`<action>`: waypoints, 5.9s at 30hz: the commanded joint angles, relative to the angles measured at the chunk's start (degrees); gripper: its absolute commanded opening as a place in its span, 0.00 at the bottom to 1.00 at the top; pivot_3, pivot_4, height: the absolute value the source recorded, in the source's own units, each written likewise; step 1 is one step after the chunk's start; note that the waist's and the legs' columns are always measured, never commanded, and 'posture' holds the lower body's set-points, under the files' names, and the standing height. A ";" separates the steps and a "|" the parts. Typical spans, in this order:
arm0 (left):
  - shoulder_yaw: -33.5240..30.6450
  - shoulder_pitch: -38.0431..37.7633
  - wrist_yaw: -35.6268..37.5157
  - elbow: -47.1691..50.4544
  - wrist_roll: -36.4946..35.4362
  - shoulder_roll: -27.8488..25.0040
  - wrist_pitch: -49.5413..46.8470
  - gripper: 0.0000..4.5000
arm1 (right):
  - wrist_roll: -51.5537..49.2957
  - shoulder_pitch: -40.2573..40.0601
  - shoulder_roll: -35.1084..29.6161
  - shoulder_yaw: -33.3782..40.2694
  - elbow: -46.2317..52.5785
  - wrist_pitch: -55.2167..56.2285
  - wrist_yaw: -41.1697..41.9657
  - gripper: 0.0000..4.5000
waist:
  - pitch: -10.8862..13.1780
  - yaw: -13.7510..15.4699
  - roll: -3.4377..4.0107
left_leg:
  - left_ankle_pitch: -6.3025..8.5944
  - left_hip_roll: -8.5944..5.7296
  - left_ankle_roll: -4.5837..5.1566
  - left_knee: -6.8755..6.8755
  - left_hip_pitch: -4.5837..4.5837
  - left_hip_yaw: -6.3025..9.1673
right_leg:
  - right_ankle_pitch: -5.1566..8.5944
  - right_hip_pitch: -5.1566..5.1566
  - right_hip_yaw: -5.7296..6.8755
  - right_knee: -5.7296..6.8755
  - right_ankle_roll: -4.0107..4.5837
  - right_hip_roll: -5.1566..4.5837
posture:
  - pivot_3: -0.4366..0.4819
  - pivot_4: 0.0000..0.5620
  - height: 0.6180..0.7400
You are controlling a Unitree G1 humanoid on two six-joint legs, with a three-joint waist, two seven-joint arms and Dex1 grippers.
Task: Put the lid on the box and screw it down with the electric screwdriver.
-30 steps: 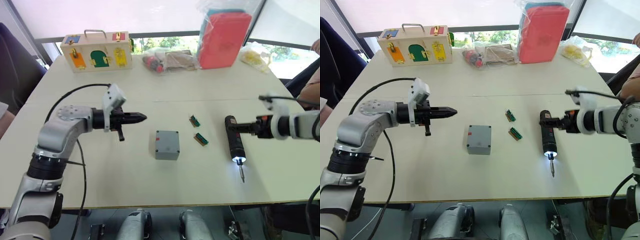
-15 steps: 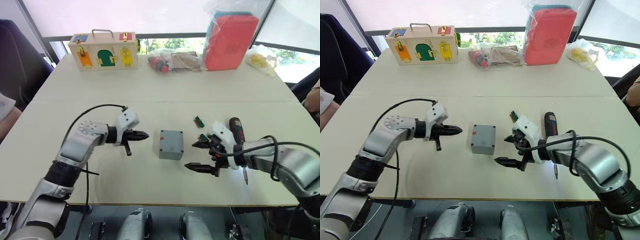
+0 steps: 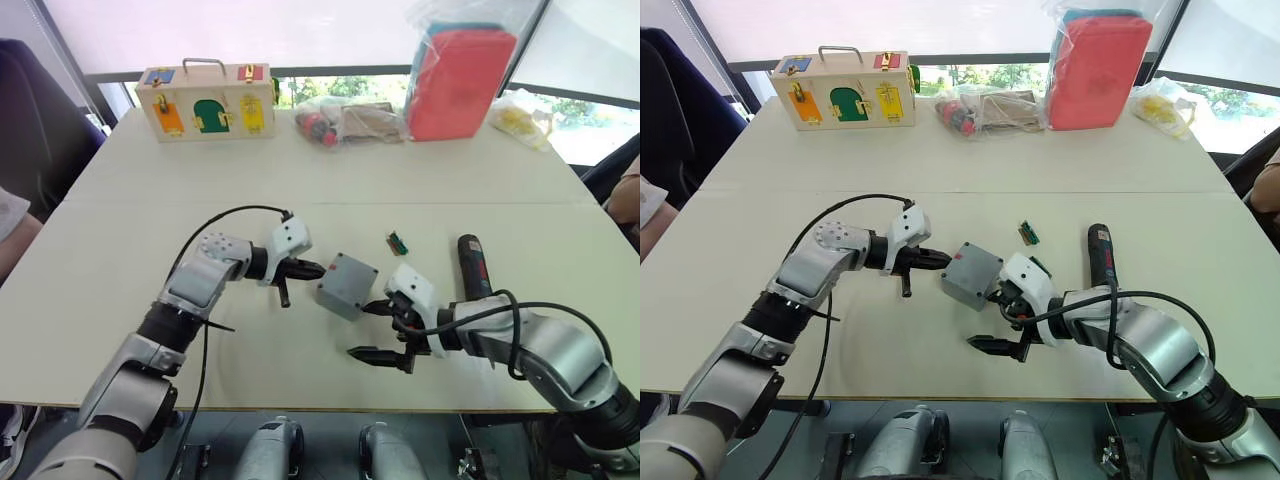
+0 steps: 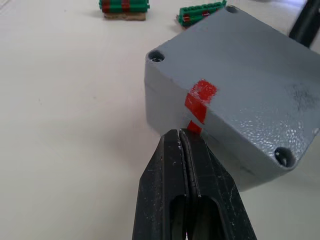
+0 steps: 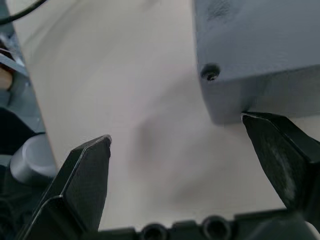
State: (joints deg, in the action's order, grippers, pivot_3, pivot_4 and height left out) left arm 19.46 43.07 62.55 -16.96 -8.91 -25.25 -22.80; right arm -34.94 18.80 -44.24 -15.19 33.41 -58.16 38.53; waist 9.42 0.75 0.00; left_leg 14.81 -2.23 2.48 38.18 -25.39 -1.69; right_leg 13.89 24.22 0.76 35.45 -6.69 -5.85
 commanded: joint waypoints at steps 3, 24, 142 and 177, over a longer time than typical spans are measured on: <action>-0.78 0.83 0.30 -1.23 2.75 -1.43 2.86 0.00 | -1.74 -0.87 -1.41 5.01 5.61 -1.38 -0.09 0.99 | 0.00 -0.01 0.00 | 0.00 0.00 0.01 0.00 0.00 0.00 | 0.00 0.00 0.00 0.03 0.00 0.04 | 0.48 0.27 1.00; -2.47 -8.90 -4.45 17.47 -0.03 -4.41 -7.80 0.00 | 13.35 7.41 -0.99 -1.35 -12.64 15.69 11.89 0.99 | -0.03 0.04 -0.07 | -0.05 -0.02 -0.07 0.10 0.05 -0.04 | 0.02 -0.01 -0.04 0.46 -0.02 0.14 | 0.48 0.27 1.00; -11.80 -11.62 1.86 30.71 -18.59 -16.62 -20.27 0.00 | 8.36 4.77 11.03 15.96 -12.47 13.24 5.40 0.02 | -0.10 -0.03 -0.17 | -0.17 0.00 -0.27 0.12 0.12 -0.11 | 0.03 0.06 -0.24 0.66 -0.01 0.22 | 0.48 0.27 1.00; -11.25 -10.21 -1.36 31.75 -18.99 -13.72 -21.56 0.00 | 10.63 6.49 10.57 13.37 -17.89 14.18 3.49 0.50 | -0.10 -0.07 -0.17 | -0.21 0.00 -0.34 0.12 0.12 -0.11 | 0.03 0.07 -0.23 0.66 -0.01 0.26 | 0.48 0.27 1.00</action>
State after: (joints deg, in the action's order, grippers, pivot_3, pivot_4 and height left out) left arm 8.44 31.70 61.25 13.56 -26.97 -39.17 -44.63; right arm -23.84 24.08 -32.68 -3.68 14.35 -44.13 42.03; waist 9.32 0.68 -0.16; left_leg 14.60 -2.22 2.15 38.30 -25.27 -1.80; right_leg 13.92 24.29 0.53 36.11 -6.70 -5.59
